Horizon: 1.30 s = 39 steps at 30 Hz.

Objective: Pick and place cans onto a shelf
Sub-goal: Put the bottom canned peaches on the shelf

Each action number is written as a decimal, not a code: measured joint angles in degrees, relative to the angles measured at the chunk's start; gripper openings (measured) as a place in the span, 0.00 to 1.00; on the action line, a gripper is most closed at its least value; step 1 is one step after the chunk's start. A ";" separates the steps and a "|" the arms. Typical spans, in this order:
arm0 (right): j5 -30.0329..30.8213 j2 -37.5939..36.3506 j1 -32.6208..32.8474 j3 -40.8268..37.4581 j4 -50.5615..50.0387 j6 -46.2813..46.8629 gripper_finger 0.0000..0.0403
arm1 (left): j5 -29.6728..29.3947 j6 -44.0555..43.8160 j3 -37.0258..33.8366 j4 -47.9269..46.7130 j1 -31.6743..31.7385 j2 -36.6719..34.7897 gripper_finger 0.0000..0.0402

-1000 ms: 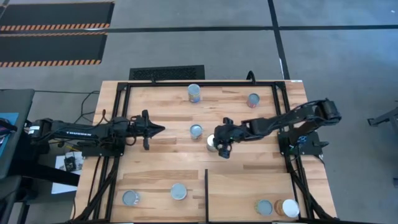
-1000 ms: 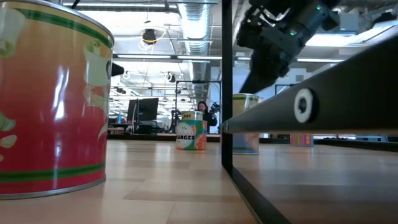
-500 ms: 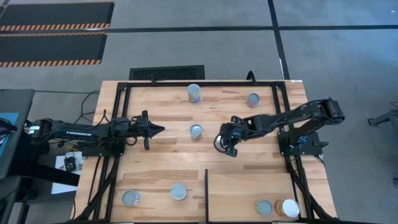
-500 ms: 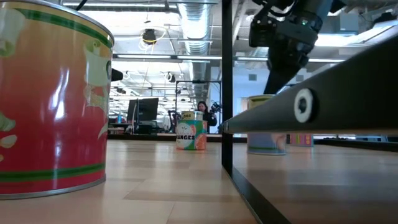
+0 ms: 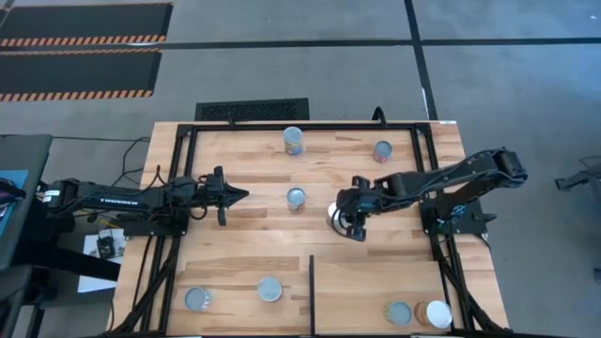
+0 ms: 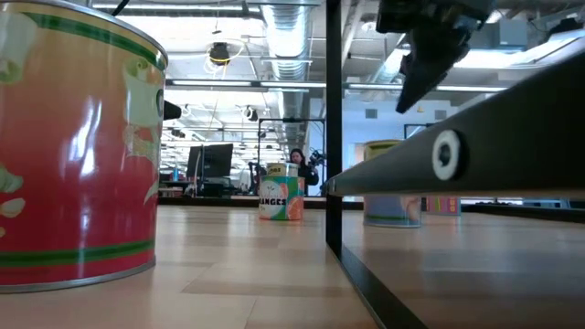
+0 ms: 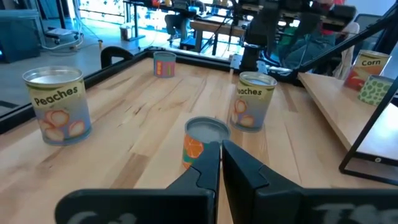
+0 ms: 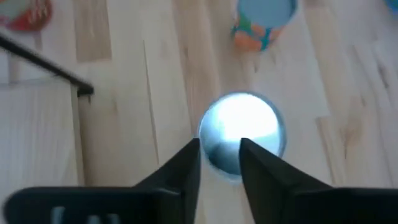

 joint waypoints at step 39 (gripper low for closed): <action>5.44 10.72 5.52 9.57 -14.15 -13.27 0.02 | -1.97 -2.36 0.00 -1.62 0.00 0.00 0.02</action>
